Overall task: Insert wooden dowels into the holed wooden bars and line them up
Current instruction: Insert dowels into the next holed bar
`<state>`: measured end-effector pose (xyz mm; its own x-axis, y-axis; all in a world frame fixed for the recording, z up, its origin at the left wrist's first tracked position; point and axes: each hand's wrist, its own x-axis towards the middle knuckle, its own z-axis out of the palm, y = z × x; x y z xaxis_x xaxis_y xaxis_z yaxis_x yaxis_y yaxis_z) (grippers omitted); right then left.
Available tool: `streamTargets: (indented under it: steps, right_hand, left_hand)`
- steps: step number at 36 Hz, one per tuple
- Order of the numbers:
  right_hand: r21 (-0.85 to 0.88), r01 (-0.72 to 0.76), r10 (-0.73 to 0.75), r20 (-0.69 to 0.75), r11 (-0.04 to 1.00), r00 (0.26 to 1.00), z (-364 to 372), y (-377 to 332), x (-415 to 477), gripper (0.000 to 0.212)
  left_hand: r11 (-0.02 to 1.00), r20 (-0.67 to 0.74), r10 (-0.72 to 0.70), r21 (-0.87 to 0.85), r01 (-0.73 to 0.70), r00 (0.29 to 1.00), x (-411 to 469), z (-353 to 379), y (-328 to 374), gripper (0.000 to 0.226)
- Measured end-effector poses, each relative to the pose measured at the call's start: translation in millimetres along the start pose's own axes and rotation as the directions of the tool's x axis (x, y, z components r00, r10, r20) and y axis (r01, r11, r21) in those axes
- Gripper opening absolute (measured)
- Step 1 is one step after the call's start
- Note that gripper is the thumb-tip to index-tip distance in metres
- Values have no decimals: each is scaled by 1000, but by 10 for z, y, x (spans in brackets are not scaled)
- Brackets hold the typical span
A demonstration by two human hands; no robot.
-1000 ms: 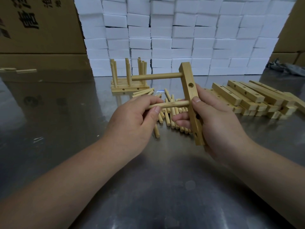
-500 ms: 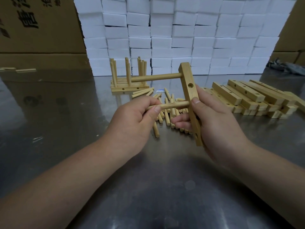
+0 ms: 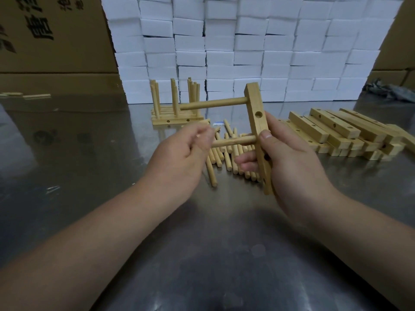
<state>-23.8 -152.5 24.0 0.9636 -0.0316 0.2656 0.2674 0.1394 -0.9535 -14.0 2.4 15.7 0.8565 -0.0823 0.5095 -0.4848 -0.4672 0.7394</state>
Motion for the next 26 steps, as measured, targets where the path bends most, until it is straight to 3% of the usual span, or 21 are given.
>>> streamTargets:
  steps: [2,5,8,10,13,17,20,26]
  right_hand:
    - [-22,3,-4,-55,1000,998,-16,-16,14,41]
    - [-45,9,-16,-160,999,987,-94,-51,61,40]
    - [-37,-10,2,-223,999,975,-156,-56,113,38]
    - [-27,-35,28,-232,999,972,-157,-37,124,36]
    - [-33,-66,57,-241,997,969,-137,7,116,39]
    - [-39,-64,54,-231,997,971,-118,13,106,40]
    - [-40,-71,59,-236,997,970,-120,11,109,40]
    - [-29,-89,80,-243,996,967,-127,12,108,39]
  left_hand:
    - [998,-76,-59,9,60,995,30,-46,-32,16]
    - [958,-126,-136,234,163,983,118,-113,-147,15]
    - [816,-89,-250,517,259,964,195,-121,-287,21]
    - [733,-60,-355,602,318,933,207,-112,-350,26]
    - [731,-19,-408,592,339,913,214,-96,-380,31]
    - [872,113,-263,453,186,958,184,-19,-304,33]
    - [825,243,-251,560,75,937,160,45,-282,34]
    - [708,38,-292,681,189,956,197,-24,-324,10]
